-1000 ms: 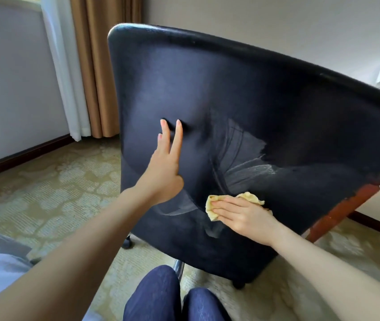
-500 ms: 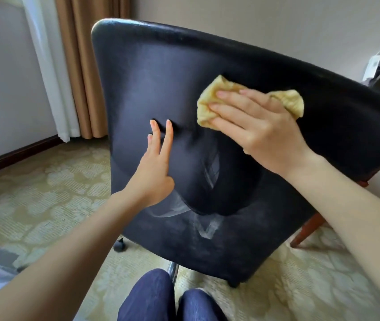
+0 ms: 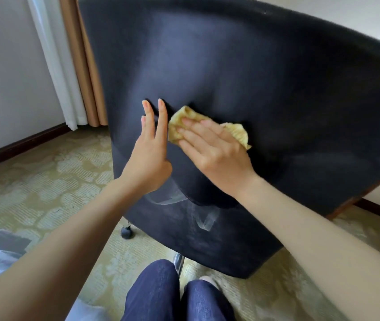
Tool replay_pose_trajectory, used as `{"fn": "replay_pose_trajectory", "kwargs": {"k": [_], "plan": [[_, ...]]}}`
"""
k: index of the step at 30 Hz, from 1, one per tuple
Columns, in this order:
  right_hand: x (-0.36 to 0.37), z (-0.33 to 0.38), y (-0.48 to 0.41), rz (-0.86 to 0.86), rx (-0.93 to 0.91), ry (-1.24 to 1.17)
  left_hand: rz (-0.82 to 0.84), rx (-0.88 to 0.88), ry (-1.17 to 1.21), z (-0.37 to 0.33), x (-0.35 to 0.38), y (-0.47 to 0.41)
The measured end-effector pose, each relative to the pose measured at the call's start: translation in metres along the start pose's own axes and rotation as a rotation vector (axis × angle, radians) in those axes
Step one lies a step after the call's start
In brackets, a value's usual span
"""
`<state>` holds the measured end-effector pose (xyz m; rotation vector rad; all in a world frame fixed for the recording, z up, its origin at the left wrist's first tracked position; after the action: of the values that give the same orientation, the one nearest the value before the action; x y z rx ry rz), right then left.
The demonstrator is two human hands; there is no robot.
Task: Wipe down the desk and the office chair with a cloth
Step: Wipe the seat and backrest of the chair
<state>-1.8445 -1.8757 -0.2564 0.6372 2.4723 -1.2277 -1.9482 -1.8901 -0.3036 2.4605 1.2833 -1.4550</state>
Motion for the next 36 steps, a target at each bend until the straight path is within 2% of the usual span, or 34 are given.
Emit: {"fn": "replay_pose_trajectory", "kwargs": {"k": [6, 11, 14, 18, 24, 31, 36], "plan": [[0.037, 0.041, 0.075, 0.348, -0.108, -0.061, 0.012, -0.049, -0.097, 0.013, -0.003, -0.007], [0.03, 0.056, 0.146, 0.672, -0.244, 0.02, 0.037, -0.143, -0.052, 0.023, -0.004, -0.015], [0.007, 0.049, 0.158, 0.721, -0.269, 0.039, 0.033, -0.185, 0.038, 0.024, -0.008, -0.018], [-0.031, 0.022, 0.127, 0.613, -0.202, 0.032, -0.063, -0.197, 0.115, 0.011, -0.01, -0.009], [-0.085, -0.024, 0.04, 0.368, -0.134, 0.121, -0.155, 0.005, 0.156, -0.025, -0.003, 0.01], [-0.104, -0.037, -0.025, 0.015, -0.113, 0.208, 0.026, 0.119, 0.122, -0.043, 0.018, 0.011], [-0.071, -0.03, -0.017, -0.041, -0.012, 0.167, 0.059, 0.093, 0.041, -0.038, 0.02, 0.002]]}}
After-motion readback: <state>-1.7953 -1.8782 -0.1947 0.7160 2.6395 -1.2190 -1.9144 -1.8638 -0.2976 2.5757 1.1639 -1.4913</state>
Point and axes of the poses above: each hand's wrist, its own y-axis away from the middle knuckle, its own x-axis out of the palm, z = x × y, the point moved 10 cm from there along -y, towards the middle knuckle, and after that the axes turned 7 degrees about -y, right-handed, at the moved point
